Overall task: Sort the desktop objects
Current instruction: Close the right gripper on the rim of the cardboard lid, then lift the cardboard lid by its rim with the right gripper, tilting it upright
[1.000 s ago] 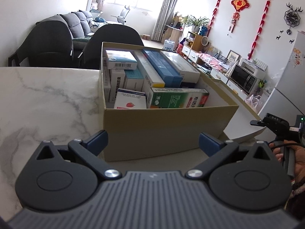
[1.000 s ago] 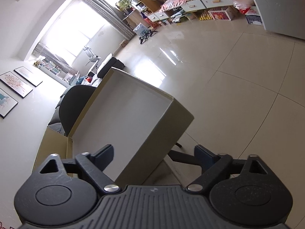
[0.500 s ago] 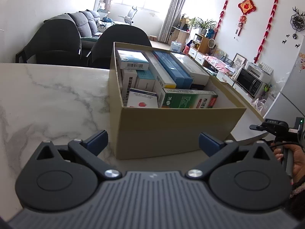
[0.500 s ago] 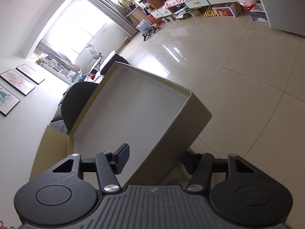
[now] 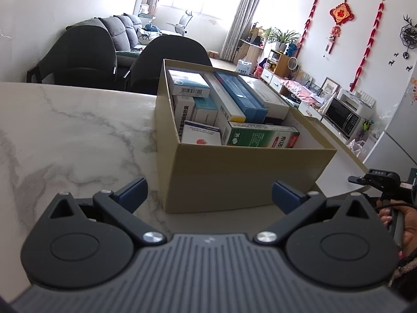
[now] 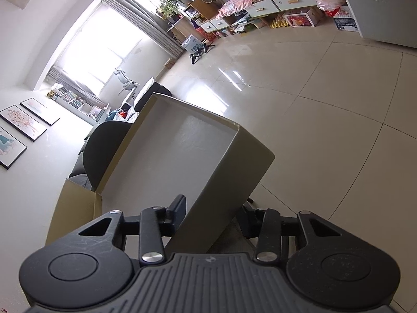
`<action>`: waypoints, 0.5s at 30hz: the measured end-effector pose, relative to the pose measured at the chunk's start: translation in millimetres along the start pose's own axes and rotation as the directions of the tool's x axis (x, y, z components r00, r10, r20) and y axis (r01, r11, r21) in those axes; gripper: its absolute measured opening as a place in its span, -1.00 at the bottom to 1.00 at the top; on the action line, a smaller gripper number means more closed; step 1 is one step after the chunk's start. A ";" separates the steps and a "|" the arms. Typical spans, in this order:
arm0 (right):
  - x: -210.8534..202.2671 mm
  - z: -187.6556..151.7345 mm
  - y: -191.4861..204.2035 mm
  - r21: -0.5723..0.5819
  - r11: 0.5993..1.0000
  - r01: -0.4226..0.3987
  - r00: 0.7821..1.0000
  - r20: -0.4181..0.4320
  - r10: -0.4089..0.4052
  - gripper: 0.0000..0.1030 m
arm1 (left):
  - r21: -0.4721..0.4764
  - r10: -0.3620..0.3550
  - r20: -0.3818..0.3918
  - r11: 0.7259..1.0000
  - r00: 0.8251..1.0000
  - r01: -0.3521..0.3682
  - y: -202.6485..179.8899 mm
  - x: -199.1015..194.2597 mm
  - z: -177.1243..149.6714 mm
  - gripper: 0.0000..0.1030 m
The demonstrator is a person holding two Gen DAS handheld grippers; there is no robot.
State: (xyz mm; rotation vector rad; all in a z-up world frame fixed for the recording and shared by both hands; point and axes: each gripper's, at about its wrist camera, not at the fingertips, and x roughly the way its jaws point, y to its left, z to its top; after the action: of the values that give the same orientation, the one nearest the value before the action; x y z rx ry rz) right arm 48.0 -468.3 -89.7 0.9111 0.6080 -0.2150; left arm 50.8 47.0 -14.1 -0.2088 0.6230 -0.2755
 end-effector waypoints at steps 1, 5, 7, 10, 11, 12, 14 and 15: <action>-2.7 -0.5 0.3 -0.004 1.000 0.000 1.000 0.003 0.000 -0.13 | -0.001 -0.001 -0.001 1.000 1.000 0.001 -0.2 -0.1 -0.3 1.00; -13.3 -2.3 1.6 -0.018 1.000 0.001 1.000 0.015 -0.001 -0.13 | -0.002 -0.010 -0.001 1.000 1.000 0.010 -1.3 -1.4 -2.2 1.00; -20.1 -5.8 0.8 -0.031 1.000 0.004 1.000 0.022 -0.003 -0.13 | -0.002 -0.016 0.000 1.000 1.000 0.016 -2.3 -2.8 -3.3 1.00; -30.1 -9.4 0.3 -0.042 0.999 0.004 1.000 0.030 -0.003 -0.13 | -0.001 -0.023 0.003 1.000 1.000 0.023 -4.0 -5.3 -5.1 1.00; -33.5 -10.6 0.1 -0.046 0.999 0.004 0.999 0.033 -0.003 -0.13 | 0.000 -0.026 0.004 1.000 1.000 0.026 -4.5 -6.3 -5.7 1.00; -36.9 -11.8 -0.1 -0.050 0.999 0.005 0.999 0.036 -0.003 -0.13 | 0.000 -0.028 0.005 1.000 1.000 0.028 -4.9 -7.2 -6.3 1.00; -43.7 -14.2 -0.5 -0.057 0.998 0.005 0.999 0.041 -0.002 -0.13 | 0.000 -0.033 0.006 0.999 0.999 0.033 -5.8 -9.0 -7.4 1.00; -47.1 -15.4 -0.7 -0.061 0.998 0.005 0.999 0.044 -0.002 -0.13 | 0.001 -0.035 0.006 0.999 0.999 0.035 -6.2 -9.9 -8.0 1.00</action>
State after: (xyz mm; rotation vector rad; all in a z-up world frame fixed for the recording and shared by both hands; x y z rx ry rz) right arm 3.2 -460.1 -70.1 0.8447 0.5726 -0.2181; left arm 37.1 43.4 -13.3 -0.2203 0.6133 -0.3087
